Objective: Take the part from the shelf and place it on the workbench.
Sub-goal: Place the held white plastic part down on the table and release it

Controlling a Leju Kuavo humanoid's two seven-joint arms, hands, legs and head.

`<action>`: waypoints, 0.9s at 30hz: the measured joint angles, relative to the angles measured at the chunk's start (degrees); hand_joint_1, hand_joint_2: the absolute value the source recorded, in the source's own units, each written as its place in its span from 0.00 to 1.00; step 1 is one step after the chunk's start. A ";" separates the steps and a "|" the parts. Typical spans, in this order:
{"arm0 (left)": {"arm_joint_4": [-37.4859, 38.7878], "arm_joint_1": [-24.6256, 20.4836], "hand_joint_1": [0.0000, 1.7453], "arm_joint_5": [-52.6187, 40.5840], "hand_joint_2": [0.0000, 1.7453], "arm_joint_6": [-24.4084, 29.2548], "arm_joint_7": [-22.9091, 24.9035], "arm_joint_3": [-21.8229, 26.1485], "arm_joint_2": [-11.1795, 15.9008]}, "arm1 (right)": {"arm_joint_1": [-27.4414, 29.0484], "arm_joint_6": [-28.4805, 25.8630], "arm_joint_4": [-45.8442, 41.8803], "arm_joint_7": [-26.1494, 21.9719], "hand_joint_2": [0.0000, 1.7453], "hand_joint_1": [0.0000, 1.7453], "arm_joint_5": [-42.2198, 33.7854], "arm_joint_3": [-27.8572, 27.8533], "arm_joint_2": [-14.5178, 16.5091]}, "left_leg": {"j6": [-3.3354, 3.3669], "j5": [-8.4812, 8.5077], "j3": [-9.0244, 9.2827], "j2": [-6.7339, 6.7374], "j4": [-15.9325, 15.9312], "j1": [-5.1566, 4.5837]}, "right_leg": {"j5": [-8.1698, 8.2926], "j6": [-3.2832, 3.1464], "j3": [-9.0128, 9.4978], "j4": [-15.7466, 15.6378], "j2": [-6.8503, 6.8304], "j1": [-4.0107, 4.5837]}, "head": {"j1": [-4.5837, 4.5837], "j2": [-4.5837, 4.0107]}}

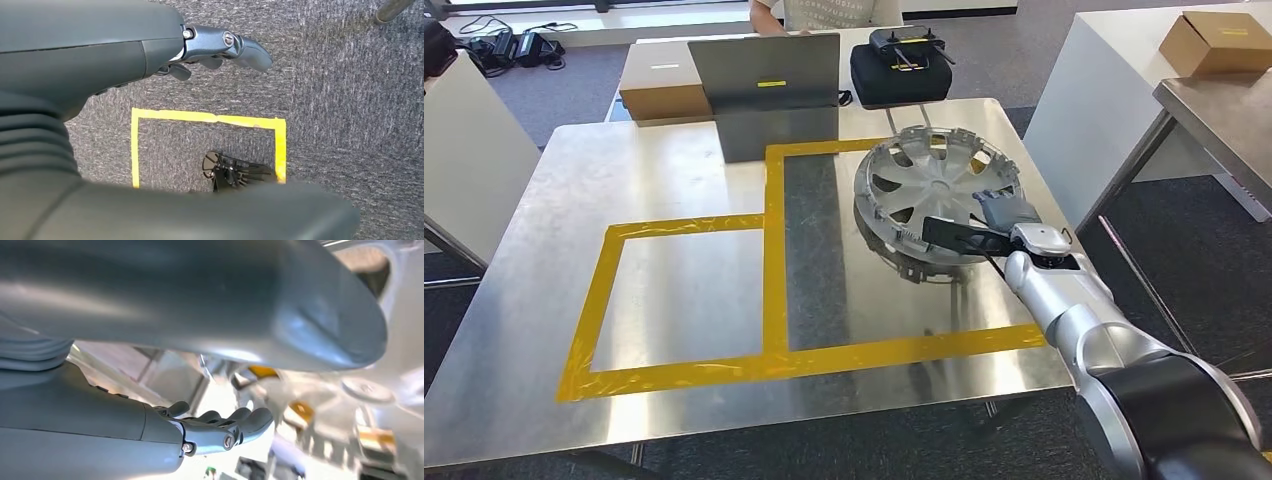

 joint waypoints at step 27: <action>0.07 0.04 0.00 1.01 0.00 -3.41 -4.76 2.04 -0.76 | 19.01 -19.74 -29.45 -38.11 0.00 0.00 -47.18 -10.81 1.17 | 0.01 -0.03 0.00 -0.63 0.00 0.07 | -0.21 -0.08 0.18 -0.09 -0.60 0.01 | 0.01 0.00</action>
